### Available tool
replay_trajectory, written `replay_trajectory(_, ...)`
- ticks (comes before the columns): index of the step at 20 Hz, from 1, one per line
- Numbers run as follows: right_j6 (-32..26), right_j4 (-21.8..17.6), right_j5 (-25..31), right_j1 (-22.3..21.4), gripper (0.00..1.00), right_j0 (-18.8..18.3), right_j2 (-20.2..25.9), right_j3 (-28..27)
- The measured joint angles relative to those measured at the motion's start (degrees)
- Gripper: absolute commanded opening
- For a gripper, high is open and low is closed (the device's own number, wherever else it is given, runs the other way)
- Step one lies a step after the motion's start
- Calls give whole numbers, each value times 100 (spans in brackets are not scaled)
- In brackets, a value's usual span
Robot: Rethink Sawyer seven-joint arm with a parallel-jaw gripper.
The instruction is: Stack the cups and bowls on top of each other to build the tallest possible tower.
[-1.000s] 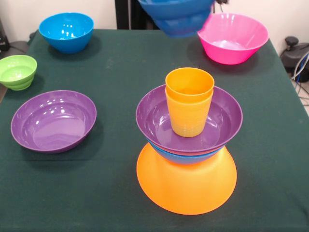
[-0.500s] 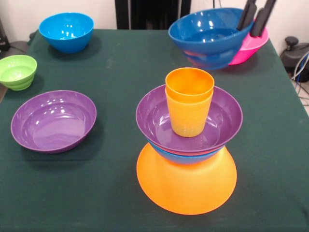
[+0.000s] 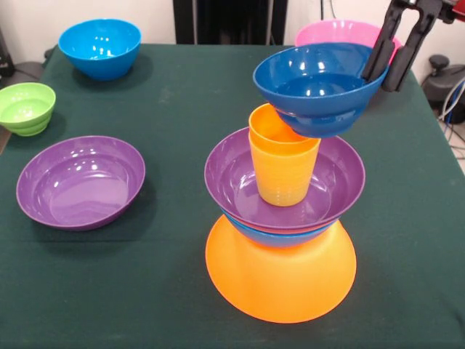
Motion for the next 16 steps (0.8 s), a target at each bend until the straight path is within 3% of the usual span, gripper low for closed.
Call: replay_trajectory(16,0,-135,0,50,0,200,-44,-25)
